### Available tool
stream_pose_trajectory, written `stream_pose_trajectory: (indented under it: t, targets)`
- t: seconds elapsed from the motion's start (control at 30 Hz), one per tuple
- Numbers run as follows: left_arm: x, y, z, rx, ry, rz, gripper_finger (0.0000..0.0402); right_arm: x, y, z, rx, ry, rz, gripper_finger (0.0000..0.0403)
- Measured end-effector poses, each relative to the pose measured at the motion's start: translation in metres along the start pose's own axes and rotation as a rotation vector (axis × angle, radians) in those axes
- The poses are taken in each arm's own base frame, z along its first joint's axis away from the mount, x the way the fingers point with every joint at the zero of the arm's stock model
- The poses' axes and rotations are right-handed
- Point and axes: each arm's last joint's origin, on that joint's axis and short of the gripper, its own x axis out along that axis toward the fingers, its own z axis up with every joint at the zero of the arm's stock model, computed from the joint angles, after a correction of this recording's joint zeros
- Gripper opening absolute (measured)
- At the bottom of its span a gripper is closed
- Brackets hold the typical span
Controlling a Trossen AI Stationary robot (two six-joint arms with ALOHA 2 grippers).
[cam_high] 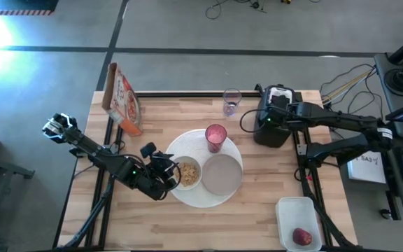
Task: Arrange a breakfast setting
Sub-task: Put the toasted bread on the light brown plate
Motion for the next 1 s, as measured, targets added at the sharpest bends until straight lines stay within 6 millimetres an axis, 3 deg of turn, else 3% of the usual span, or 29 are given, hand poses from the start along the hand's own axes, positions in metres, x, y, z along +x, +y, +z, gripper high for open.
stream_pose_trajectory:
  t: [0.6,1.0]
  targets:
    - [0.000,0.000,0.000,0.000,0.000,0.000,0.0155,-0.018,-0.023,-0.003,0.031,-0.028,0.035,0.0068]
    - [0.000,0.000,0.000,0.001,0.000,0.000,0.0155,-0.060,-0.035,0.023,0.100,-0.133,0.154,0.0068]
